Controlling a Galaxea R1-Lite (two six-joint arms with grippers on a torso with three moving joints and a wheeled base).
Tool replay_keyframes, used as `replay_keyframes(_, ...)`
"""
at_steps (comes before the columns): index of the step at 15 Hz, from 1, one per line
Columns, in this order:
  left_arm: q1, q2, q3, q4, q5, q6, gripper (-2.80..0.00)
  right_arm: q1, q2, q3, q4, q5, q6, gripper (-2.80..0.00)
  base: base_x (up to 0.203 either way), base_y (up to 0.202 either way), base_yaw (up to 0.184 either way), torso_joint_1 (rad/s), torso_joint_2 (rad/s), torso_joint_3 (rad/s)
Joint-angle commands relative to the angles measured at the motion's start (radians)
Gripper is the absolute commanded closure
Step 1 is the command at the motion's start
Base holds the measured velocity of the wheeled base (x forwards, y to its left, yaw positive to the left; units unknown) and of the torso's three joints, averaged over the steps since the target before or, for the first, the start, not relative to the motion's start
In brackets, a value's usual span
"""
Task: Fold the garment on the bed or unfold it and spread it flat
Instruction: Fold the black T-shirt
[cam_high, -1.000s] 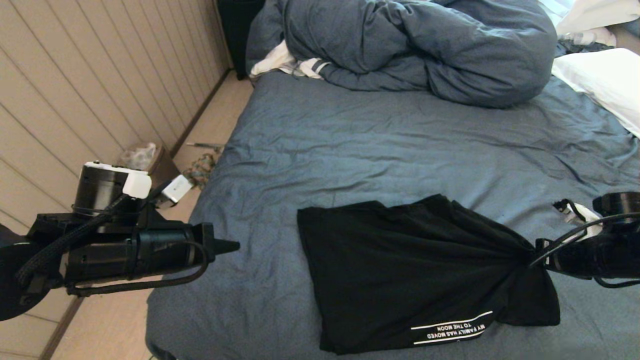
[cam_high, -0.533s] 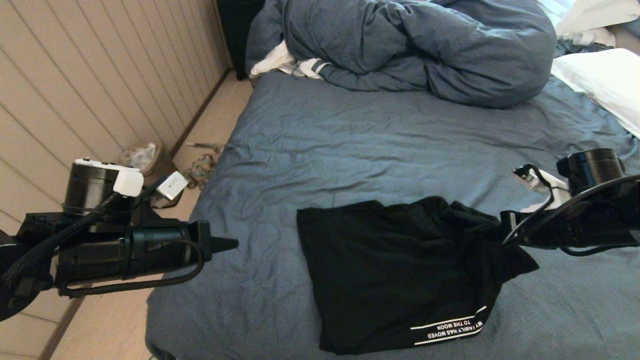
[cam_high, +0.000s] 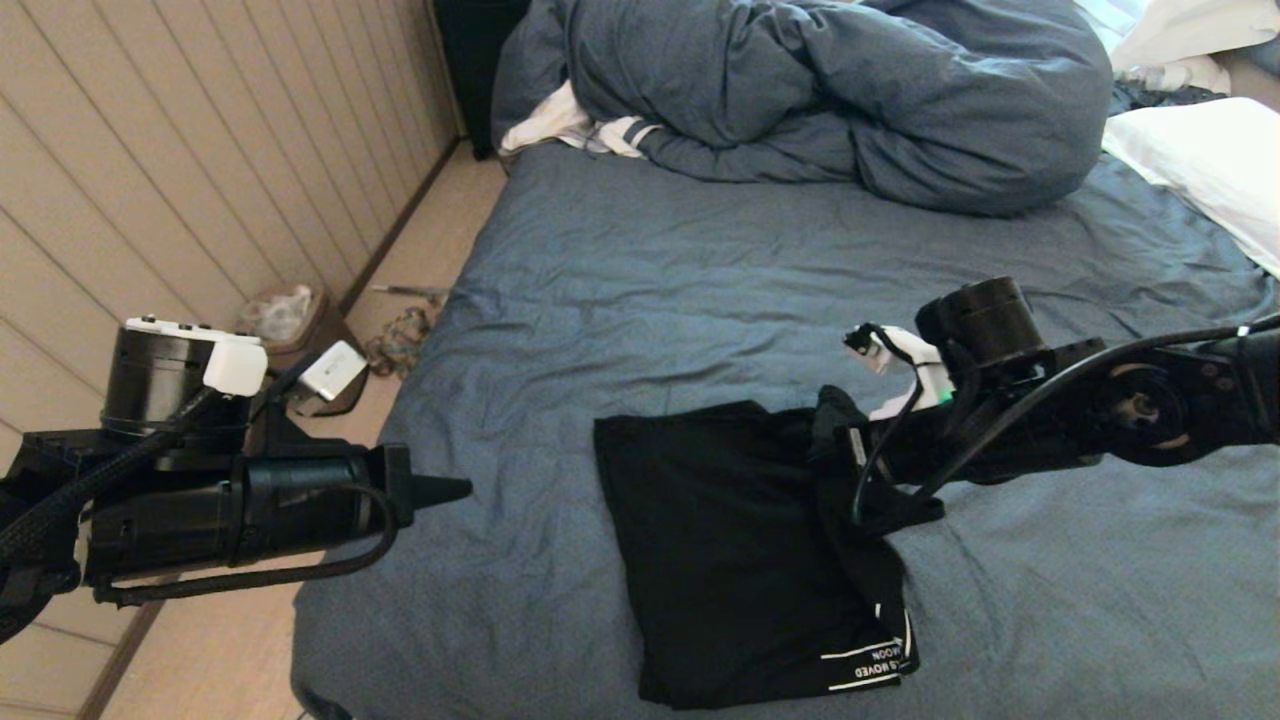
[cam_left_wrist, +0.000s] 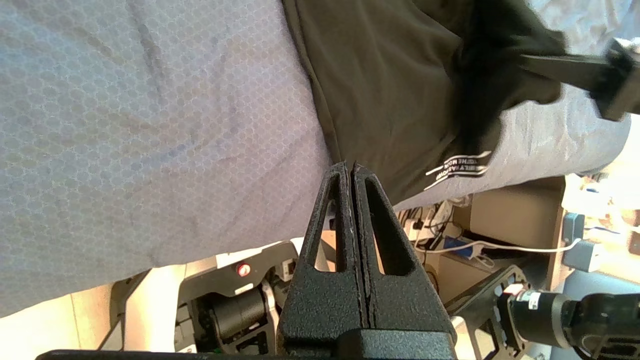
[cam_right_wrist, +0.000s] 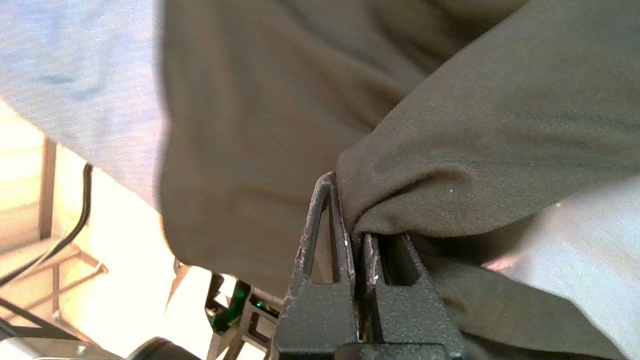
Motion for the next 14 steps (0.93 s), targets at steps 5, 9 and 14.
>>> replay_keyframes(5,-0.002,0.004,0.003,0.001,-0.052,-0.005,0.00,0.165,0.145,-0.209,0.088,-0.022,0.012,0.00,0.000,0.000,0.000,0.000,0.00,0.000)
replay_keyframes(9,-0.002,0.009,0.009,-0.001,-0.052,-0.003,0.00,0.236,0.185,-0.284,0.149,-0.028,0.006,0.00,0.000,0.000,0.000,0.000,0.00,0.000)
replay_keyframes(14,-0.002,0.010,0.009,-0.001,-0.052,-0.003,0.00,0.247,0.228,-0.317,0.159,-0.029,-0.033,0.00,0.000,0.000,0.000,0.000,0.00,0.000)
